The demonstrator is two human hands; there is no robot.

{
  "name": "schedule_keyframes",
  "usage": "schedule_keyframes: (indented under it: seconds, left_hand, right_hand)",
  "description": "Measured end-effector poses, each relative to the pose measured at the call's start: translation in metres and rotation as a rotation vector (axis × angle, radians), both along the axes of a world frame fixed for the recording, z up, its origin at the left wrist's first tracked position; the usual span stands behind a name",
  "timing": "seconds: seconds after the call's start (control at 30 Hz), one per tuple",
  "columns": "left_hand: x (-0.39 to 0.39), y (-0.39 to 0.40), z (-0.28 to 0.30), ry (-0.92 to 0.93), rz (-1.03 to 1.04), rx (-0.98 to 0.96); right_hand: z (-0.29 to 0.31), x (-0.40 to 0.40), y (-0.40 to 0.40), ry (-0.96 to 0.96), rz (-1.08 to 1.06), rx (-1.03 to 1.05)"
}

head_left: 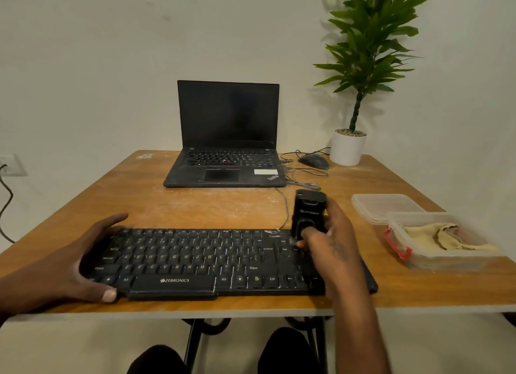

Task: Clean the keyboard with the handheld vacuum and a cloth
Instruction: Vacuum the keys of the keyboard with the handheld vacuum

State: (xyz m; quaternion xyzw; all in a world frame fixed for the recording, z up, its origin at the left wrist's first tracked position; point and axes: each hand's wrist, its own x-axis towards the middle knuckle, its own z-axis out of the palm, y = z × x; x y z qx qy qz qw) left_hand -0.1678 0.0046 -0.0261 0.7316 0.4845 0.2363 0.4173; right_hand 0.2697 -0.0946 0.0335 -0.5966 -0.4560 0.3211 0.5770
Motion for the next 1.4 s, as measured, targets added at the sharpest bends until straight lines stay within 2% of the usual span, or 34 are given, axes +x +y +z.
schedule_keyframes:
  seconds: [0.17, 0.37, 0.57, 0.83, 1.2, 1.4]
  left_hand:
    - [0.003, -0.004, 0.001, 0.007, 0.014, 0.016]
    - [0.009, -0.011, 0.008, 0.041, 0.021, 0.021]
    - [0.007, -0.012, 0.009, 0.043, -0.013, 0.02]
    - [0.015, -0.021, 0.015, 0.082, -0.009, 0.057]
    - [0.021, -0.032, 0.025, 0.078, -0.033, 0.044]
    - [0.023, -0.034, 0.027, 0.089, -0.029, 0.047]
  right_hand:
    - [0.006, 0.024, -0.01, 0.033, -0.143, 0.003]
    - [0.003, -0.015, -0.001, -0.065, -0.007, 0.02]
    - [0.001, -0.051, 0.005, -0.068, 0.158, 0.026]
    - [0.006, -0.016, -0.005, 0.012, 0.004, -0.006]
    - [0.004, -0.103, 0.016, -0.136, 0.261, 0.022]
    - [0.006, -0.076, 0.011, -0.047, 0.165, -0.013]
